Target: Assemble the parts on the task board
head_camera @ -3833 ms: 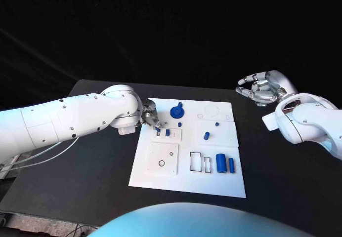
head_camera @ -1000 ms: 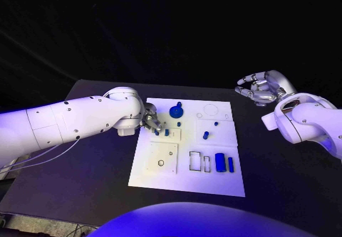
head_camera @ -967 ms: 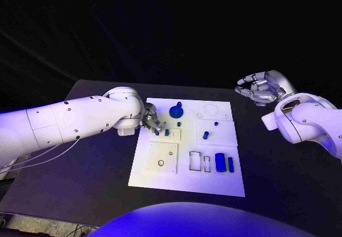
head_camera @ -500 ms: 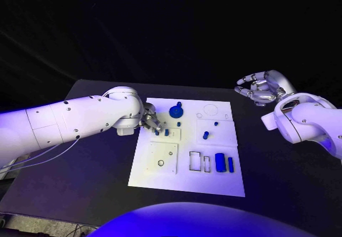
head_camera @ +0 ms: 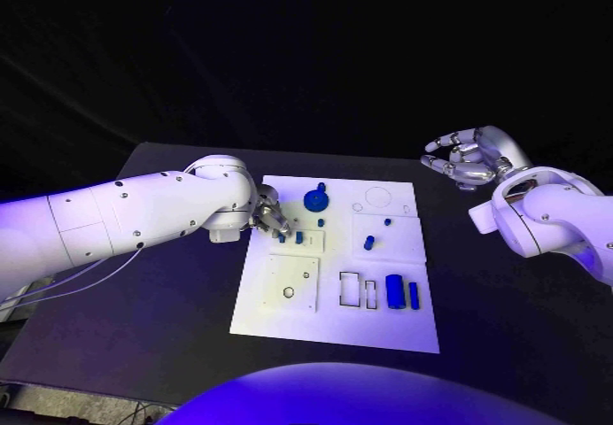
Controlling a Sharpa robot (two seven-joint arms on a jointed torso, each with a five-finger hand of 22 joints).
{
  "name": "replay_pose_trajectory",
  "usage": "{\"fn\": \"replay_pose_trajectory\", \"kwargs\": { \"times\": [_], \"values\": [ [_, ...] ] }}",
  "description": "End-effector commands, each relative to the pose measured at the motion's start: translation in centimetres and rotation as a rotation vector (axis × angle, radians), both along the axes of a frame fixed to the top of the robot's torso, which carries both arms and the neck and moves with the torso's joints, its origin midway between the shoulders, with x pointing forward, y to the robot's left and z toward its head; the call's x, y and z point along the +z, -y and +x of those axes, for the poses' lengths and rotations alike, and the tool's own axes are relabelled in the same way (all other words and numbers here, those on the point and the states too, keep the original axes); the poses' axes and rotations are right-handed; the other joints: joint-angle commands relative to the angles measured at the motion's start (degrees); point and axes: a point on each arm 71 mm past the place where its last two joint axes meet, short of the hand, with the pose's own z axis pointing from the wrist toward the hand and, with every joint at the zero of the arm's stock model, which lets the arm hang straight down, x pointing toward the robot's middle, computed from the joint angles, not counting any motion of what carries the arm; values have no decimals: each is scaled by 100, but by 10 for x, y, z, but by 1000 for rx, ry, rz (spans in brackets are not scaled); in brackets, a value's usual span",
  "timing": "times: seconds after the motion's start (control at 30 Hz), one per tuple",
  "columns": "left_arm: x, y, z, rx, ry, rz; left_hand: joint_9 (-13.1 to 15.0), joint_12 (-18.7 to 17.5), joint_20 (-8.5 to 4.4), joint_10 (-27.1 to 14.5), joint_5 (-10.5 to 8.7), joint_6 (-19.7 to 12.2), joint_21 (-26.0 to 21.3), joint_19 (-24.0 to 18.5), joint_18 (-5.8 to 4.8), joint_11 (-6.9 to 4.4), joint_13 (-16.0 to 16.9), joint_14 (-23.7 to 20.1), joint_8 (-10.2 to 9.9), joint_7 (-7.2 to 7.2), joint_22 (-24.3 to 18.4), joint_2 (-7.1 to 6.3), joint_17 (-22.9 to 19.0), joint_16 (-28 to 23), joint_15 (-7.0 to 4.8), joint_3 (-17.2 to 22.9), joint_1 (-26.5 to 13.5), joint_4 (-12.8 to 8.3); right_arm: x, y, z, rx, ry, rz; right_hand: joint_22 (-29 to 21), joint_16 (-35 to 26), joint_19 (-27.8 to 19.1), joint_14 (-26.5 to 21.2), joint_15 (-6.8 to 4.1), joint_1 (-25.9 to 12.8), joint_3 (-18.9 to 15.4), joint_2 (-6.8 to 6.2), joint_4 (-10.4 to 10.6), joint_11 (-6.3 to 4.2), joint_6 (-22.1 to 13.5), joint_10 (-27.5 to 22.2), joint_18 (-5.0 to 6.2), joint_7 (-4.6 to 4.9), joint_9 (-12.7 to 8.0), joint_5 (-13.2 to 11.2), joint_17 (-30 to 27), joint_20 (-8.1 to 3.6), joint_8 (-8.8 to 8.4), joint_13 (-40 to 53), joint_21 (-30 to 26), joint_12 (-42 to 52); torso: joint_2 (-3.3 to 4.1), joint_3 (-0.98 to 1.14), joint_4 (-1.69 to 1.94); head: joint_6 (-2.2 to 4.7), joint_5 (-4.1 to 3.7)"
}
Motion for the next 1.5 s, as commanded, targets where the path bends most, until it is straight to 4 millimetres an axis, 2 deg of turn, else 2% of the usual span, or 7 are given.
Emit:
{"fn": "replay_pose_trajectory", "kwargs": {
  "times": [0.03, 0.3, 0.8, 1.23, 1.43, 1.47, 1.5],
  "values": [
    [-7, -1, -4, -20, -39, 19, -8, 18, -49, -19, -112, 38, 25, 302, -16, -37, -2, 616, 14, 1, 1305, -50, 1509, 21, -41, -114, -47, 28, 0, -1, 0, 10, 4, -2, 298, -28, -41, 307, 34, -59, 18, 1, 18, -13, -33, -35, 106, 12, 8, -38, 514, 15, 39, -7, -31, 24, 0, 0, -3, 0, -1],
    [-6, -3, -4, -13, -29, 17, 1, 37, -54, -35, -372, 39, 26, 304, -16, -40, -19, 616, 80, -2, 1305, -65, 1509, 21, -46, -460, 25, 223, 0, 0, 0, 9, 4, -2, 298, -30, -40, 307, 34, -67, 15, 0, 21, -13, -35, -39, 106, 13, 8, -43, 512, 15, 40, -12, -32, 20, 0, -1, 1, 0, -10],
    [0, -8, -4, 32, 28, -33, 28, 2, -80, -69, -438, 5, 33, 306, -18, -56, -114, 616, 180, -21, 1307, -27, 1509, 21, -67, -944, 241, 642, 0, 0, 0, 9, 4, -2, 298, -29, -41, 307, 35, -85, 7, -2, 28, -12, -38, -37, 106, 12, 8, -60, 514, 16, 41, -11, -36, 23, 0, 1, 1, 0, -15],
    [22, -6, 2, 93, 226, -319, -203, -848, 27, -815, -443, -564, -862, -79, 160, 45, -962, 514, -156, 156, 1039, -281, 1192, -289, 78, -903, 573, 828, 0, 0, 0, 6, 6, -2, 298, -29, -41, 307, 35, -85, 7, -2, 28, -12, -38, -37, 106, 12, 8, -60, 514, 16, 41, -11, -36, 23, -2, 8, -5, 0, -39],
    [28, -4, 3, 95, 288, -423, -376, -1525, 164, -1545, -448, -980, -1489, -337, 265, 211, -1633, 369, -320, 330, 854, -255, 864, -653, 224, -1817, 761, 1245, 0, 1, 0, 3, 6, -3, 297, -33, -43, 305, 35, -105, -1, 3, 34, -13, -43, -41, 107, 11, 9, -82, 508, 16, 43, -18, -42, 22, -3, 7, -5, 0, -41],
    [29, -3, 3, 94, 297, -433, -466, -1503, 207, -1631, -409, -1106, -1530, -332, 270, 250, -1646, 364, -360, 381, 846, -99, 855, -669, 267, -2299, 951, 1262, 0, 1, 0, 3, 6, -3, 297, -33, -43, 305, 35, -105, -1, 3, 34, -13, -43, -41, 107, 11, 9, -82, 508, 16, 43, -18, -42, 22, -3, 6, -4, 0, -42],
    [30, -3, 3, 91, 307, -441, -552, -1472, 225, -1686, 344, -1157, -1613, -351, 283, 275, -1657, 349, -374, 388, 828, -16, 827, -703, 282, -2660, 1116, 1275, 0, 1, 0, 3, 6, -2, 297, -33, -43, 305, 35, -105, -1, 3, 34, -13, -43, -41, 107, 11, 9, -82, 508, 16, 43, -18, -42, 22, -4, 8, -4, 0, -43]
  ]
}}
